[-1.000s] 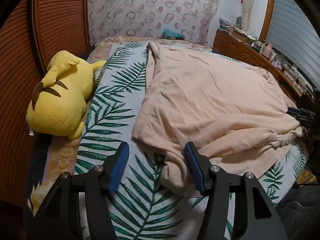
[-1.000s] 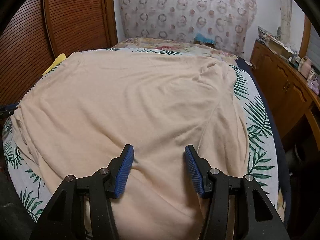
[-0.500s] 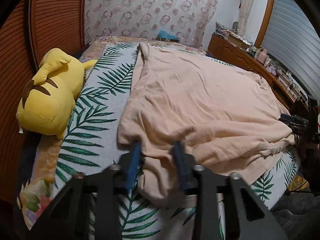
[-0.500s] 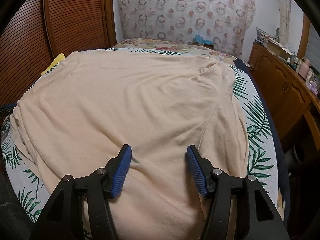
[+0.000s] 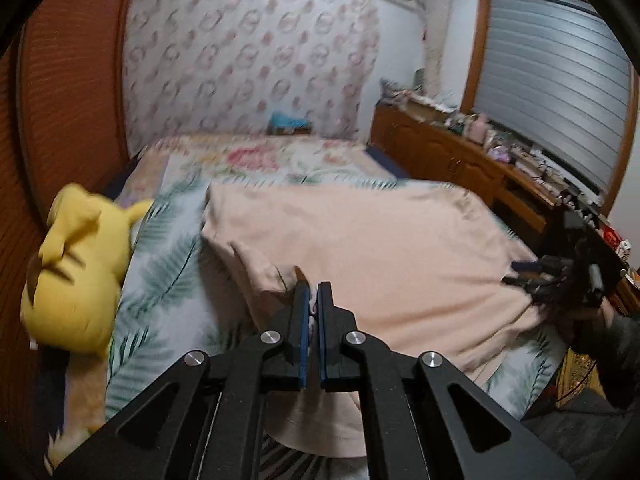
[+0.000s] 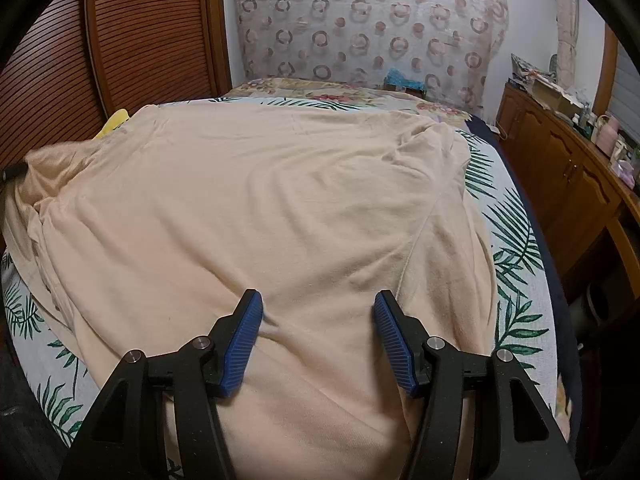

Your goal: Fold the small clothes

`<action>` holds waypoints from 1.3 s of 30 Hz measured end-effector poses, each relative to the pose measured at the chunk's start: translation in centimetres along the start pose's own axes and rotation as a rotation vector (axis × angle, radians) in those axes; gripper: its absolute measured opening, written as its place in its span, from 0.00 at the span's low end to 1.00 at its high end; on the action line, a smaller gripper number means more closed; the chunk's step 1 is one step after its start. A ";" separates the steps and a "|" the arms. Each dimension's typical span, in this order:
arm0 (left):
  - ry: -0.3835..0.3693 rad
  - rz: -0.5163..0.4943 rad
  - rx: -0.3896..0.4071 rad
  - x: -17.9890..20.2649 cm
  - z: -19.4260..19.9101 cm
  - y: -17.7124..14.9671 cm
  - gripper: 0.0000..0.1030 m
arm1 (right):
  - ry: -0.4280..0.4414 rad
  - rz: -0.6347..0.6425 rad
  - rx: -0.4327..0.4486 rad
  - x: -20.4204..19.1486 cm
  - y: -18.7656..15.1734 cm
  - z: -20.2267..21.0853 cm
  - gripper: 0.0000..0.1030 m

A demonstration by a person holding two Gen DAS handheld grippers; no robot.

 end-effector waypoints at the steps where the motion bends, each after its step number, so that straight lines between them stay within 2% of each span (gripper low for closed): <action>1: -0.007 -0.004 0.006 0.3 -0.1 0.5 0.04 | 0.001 -0.001 0.000 0.0 0.0 0.0 0.59; 11: -0.109 -0.065 0.026 4.1 -2.7 4.6 0.04 | 0.004 -0.008 0.003 -0.1 0.0 0.1 0.59; 18: -0.186 -0.127 0.039 8.5 -3.8 6.7 0.04 | -0.041 -0.019 0.029 0.9 0.3 1.7 0.59; 28: -0.337 -0.245 0.027 16.8 -3.7 8.3 0.04 | -0.080 -0.044 0.112 2.9 0.0 5.9 0.59; 33: -0.362 -0.260 -0.001 18.8 -4.6 8.0 0.04 | -0.077 -0.056 0.123 3.0 -0.8 6.2 0.59; 34: -0.357 -0.262 -0.007 18.8 -4.8 7.8 0.08 | -0.077 -0.057 0.120 2.9 -1.0 6.1 0.59; 36: -0.342 -0.261 -0.016 18.5 -5.2 7.4 0.33 | -0.073 -0.059 0.118 2.5 -1.1 5.8 0.59; 37: -0.336 -0.254 -0.016 18.2 -5.4 7.3 0.37 | -0.070 -0.061 0.117 2.6 -0.9 5.8 0.59; 39: -0.319 -0.235 -0.022 17.3 -5.8 7.0 0.40 | -0.059 -0.063 0.115 2.7 -0.9 5.8 0.59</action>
Point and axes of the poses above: each gripper's, at about its wrist camera, not at the fingertips, and z roughly against the way its jaws point, x to its right, y to its top, the point moved 4 cm from there along -z, roughly the way its jaws point, and after that the axes turned 6 degrees about z, right-handed, at the moved point
